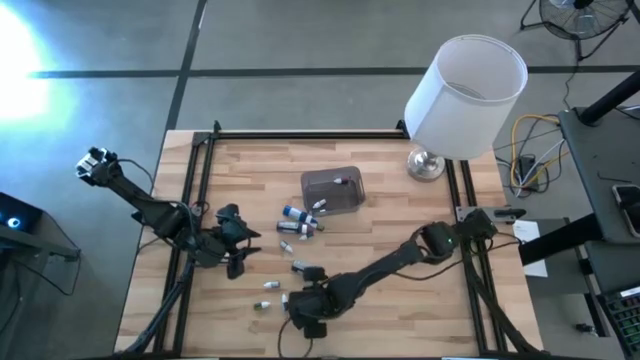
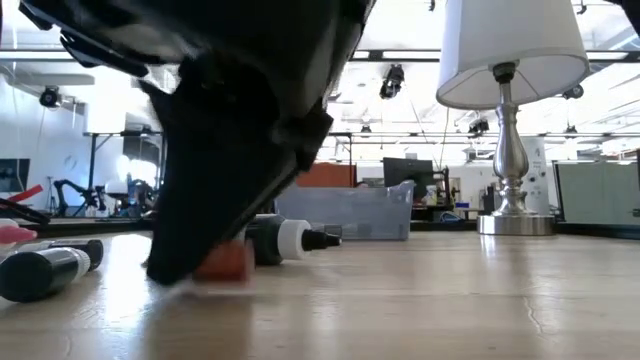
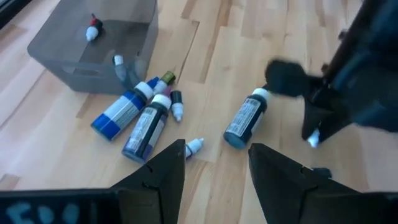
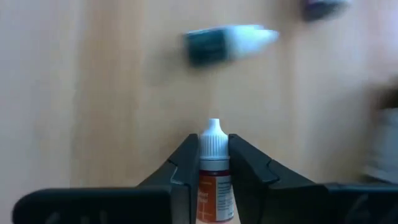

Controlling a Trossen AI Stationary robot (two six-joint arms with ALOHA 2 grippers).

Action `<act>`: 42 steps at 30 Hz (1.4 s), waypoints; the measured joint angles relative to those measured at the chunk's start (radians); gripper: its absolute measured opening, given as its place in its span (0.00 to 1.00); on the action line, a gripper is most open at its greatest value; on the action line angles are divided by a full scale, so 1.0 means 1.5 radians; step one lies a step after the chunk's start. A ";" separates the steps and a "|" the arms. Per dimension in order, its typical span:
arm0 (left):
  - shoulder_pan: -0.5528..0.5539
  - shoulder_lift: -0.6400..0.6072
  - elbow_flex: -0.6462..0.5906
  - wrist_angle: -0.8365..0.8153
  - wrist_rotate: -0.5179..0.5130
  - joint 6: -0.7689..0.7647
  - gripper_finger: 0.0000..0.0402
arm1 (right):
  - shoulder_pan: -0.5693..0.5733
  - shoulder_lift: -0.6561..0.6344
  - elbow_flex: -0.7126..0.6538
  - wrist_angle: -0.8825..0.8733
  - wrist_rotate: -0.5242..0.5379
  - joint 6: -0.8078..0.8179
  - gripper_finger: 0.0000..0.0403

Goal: Pick & Place food coloring
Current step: Put the small orange food coloring bottle into the bin, then put the large black food coloring bottle into the bin

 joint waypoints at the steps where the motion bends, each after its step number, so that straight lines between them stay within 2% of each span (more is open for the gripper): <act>1: 0.000 0.000 0.000 -0.007 0.001 -0.005 0.38 | -0.006 -0.013 0.000 -0.001 0.013 0.003 0.13; 7: 0.000 0.001 -0.032 0.000 -0.007 -0.086 0.38 | -0.061 -0.181 -0.025 -0.087 0.110 0.000 0.13; 11: 0.000 0.002 -0.070 0.026 -0.007 -0.194 0.38 | -0.138 -0.250 -0.109 -0.145 0.122 -0.003 0.18; 16: 0.000 0.006 -0.124 0.136 0.001 -0.309 0.38 | -0.253 -0.341 -0.238 -0.131 0.079 -0.028 0.19; 21: -0.002 0.042 -0.165 0.297 0.027 -0.331 0.38 | -0.348 -0.389 -0.355 -0.045 0.062 -0.096 0.16; 24: -0.001 0.083 -0.170 0.335 0.028 -0.378 0.38 | -0.401 -0.414 -0.387 0.005 -0.050 -0.100 0.17; 26: 0.002 0.121 -0.164 0.342 0.028 -0.412 0.38 | -0.432 -0.412 -0.406 0.015 -0.118 -0.108 0.22; 30: 0.013 0.204 -0.121 0.339 0.050 -0.429 0.38 | -0.453 -0.387 -0.438 0.001 -0.133 -0.172 0.38; 33: 0.026 0.271 -0.064 0.320 0.091 -0.385 0.39 | -0.451 -0.408 -0.439 0.021 -0.142 -0.220 0.52; 36: 0.030 0.329 0.009 0.249 0.115 -0.272 0.39 | -0.446 -0.410 -0.445 0.015 -0.138 -0.287 0.66; 40: 0.028 0.386 0.099 0.146 0.139 -0.047 0.39 | -0.423 -0.454 -0.450 0.020 -0.138 -0.399 0.82; 42: 0.028 0.405 0.133 0.132 0.186 0.101 0.39 | -0.409 -0.479 -0.459 0.019 -0.142 -0.433 0.87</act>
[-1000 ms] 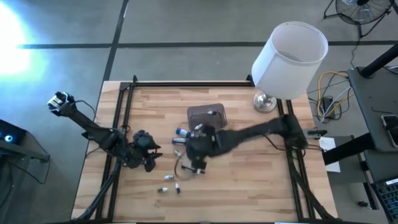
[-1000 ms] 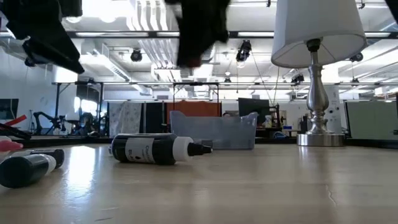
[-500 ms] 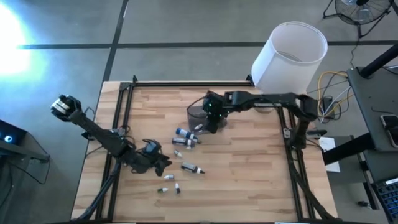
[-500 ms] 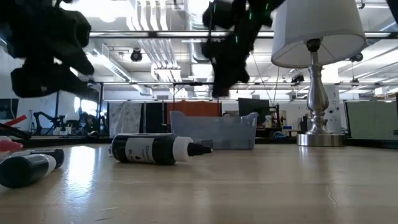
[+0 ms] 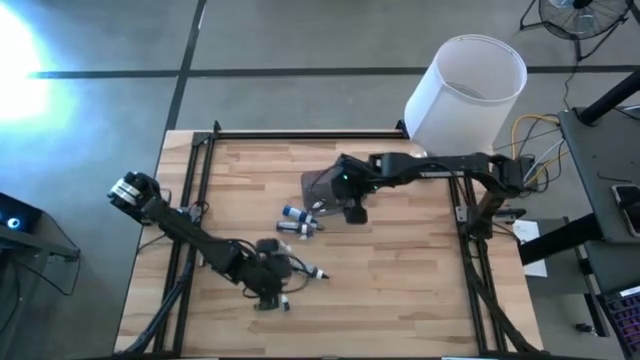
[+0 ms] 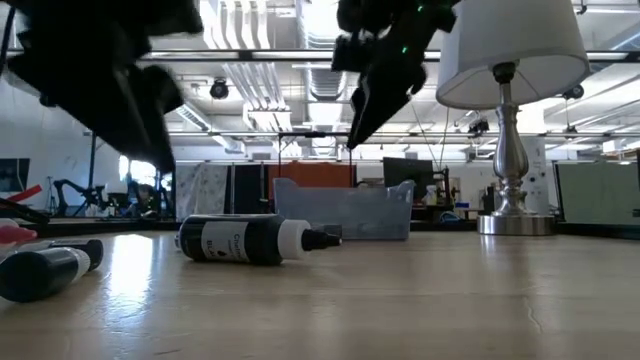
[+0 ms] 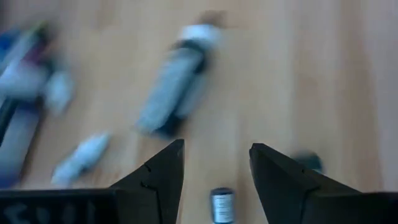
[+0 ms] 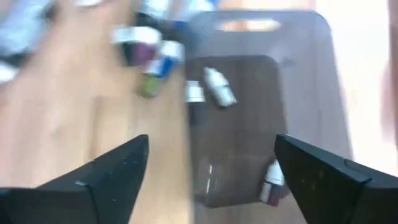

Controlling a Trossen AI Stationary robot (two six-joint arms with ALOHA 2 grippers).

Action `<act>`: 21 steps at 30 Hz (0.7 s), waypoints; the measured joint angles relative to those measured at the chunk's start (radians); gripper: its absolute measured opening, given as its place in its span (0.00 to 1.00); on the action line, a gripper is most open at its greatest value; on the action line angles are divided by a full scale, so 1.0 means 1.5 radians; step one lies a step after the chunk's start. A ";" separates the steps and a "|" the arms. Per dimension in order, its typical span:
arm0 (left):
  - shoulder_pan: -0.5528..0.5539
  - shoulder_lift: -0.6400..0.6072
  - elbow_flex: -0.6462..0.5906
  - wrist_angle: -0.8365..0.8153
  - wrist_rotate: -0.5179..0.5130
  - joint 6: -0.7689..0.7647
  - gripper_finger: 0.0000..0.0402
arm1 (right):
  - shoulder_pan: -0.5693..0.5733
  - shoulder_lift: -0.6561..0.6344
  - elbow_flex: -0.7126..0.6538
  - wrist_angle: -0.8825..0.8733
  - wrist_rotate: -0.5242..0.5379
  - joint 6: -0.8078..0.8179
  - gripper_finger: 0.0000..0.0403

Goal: Pick & Place food coloring
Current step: Put the large black food coloring bottle into the bin

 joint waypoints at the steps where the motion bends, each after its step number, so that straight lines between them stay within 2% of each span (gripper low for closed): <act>1: 0.000 0.008 0.012 0.000 0.028 0.077 0.39 | 0.006 -0.007 -0.005 -0.001 0.000 -0.008 0.89; 4: 0.001 0.033 0.032 0.000 0.105 0.252 0.39 | 0.022 -0.032 -0.019 -0.002 0.007 -0.003 0.91; 6: 0.002 0.049 0.035 -0.002 0.143 0.319 0.39 | 0.034 -0.057 -0.027 0.007 0.018 0.018 0.91; 15: 0.012 0.081 0.032 0.001 0.184 0.411 0.39 | 0.062 -0.109 -0.078 0.012 0.066 0.119 0.91; 18: 0.022 0.083 0.032 -0.016 0.136 0.429 0.39 | 0.065 -0.109 -0.091 0.007 0.069 0.159 0.91; 21: 0.063 0.072 0.033 -0.019 0.069 0.393 0.39 | 0.066 -0.117 -0.096 0.002 0.070 0.195 0.91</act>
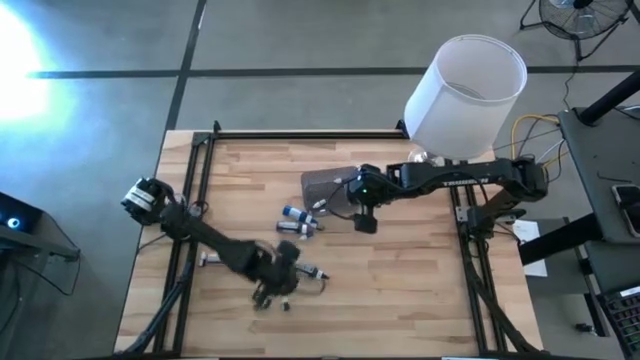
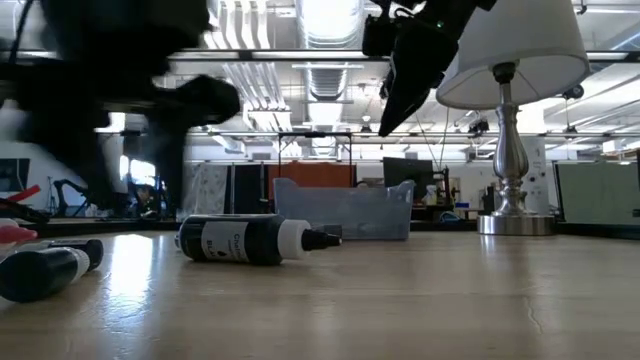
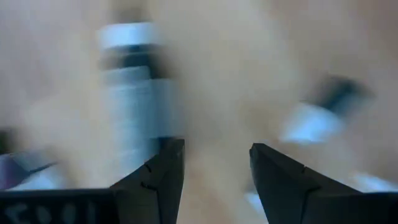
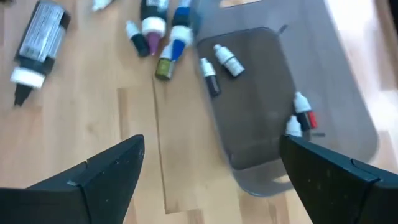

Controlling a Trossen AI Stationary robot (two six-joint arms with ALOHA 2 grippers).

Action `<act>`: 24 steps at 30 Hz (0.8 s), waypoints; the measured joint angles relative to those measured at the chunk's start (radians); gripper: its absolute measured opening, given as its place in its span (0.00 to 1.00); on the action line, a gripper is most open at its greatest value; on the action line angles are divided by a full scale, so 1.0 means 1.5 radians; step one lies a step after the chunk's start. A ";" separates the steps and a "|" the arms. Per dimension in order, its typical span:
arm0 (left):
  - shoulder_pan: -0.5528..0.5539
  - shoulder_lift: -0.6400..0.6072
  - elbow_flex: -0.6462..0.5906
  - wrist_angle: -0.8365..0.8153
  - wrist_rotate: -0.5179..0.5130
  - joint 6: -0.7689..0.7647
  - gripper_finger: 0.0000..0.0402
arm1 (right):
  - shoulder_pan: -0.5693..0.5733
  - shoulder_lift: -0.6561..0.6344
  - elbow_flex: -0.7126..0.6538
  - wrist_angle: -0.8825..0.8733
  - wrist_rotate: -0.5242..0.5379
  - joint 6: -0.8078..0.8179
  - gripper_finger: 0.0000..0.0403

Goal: Pick & Place food coloring
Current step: Put the large black food coloring bottle into the bin

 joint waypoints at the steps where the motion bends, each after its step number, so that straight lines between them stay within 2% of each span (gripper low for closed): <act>1: 0.018 -0.003 0.003 0.005 -0.007 -0.005 0.39 | 0.001 -0.004 -0.002 -0.001 0.001 0.009 0.91; 4: 0.070 -0.006 0.021 0.048 -0.004 0.012 0.39 | 0.010 -0.008 -0.009 -0.005 0.004 0.036 0.91; 8: 0.119 0.026 0.074 0.080 0.051 0.065 0.39 | 0.018 -0.025 -0.010 -0.020 0.021 0.062 0.91; 14: 0.132 0.119 0.179 -0.012 0.115 0.071 0.39 | 0.018 -0.050 -0.024 -0.060 0.073 0.109 0.91; 18: 0.121 0.183 0.250 -0.108 0.117 0.071 0.39 | 0.018 -0.072 -0.055 -0.049 0.086 0.141 0.91; 24: 0.122 0.233 0.318 -0.150 0.122 0.065 0.39 | 0.019 -0.101 -0.116 -0.036 0.088 0.199 0.91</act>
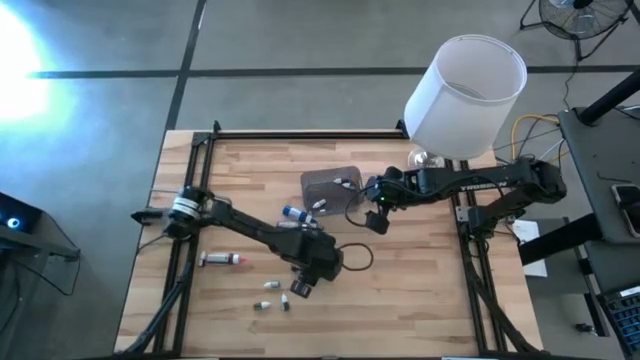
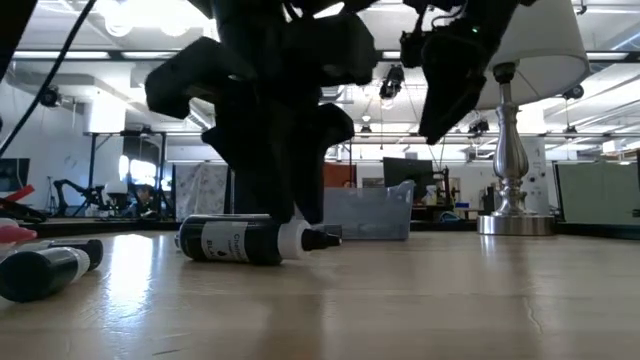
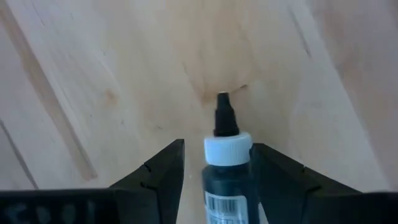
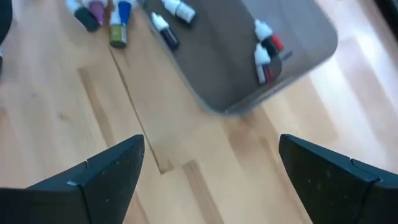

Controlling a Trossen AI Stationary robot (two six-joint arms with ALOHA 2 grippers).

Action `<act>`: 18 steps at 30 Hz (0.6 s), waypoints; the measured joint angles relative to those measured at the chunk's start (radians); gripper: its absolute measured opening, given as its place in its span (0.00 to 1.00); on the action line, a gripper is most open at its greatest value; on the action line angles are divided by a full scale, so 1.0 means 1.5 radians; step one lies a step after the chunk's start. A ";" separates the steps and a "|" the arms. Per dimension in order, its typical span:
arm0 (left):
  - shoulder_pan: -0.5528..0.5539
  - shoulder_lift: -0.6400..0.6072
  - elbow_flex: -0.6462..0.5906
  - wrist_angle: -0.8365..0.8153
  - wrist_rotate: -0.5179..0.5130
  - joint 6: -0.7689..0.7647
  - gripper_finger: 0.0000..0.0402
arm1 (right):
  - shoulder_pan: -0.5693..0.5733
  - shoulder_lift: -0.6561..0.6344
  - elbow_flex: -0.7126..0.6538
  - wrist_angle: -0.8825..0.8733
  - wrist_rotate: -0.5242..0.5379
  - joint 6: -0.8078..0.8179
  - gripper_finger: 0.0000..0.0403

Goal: Pick & Place food coloring
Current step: Put the large black food coloring bottle into the bin

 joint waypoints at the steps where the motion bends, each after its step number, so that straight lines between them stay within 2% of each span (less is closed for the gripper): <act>1: 0.000 0.004 0.004 -0.004 0.000 -0.006 0.39 | 0.002 -0.004 -0.009 0.003 0.000 0.009 0.91; 12: -0.004 0.038 0.006 -0.014 0.004 -0.077 0.39 | 0.009 -0.039 -0.052 0.043 0.055 0.032 0.91; 18: -0.004 0.040 0.006 -0.013 -0.007 -0.103 0.34 | 0.009 -0.037 -0.050 0.053 0.070 0.032 0.91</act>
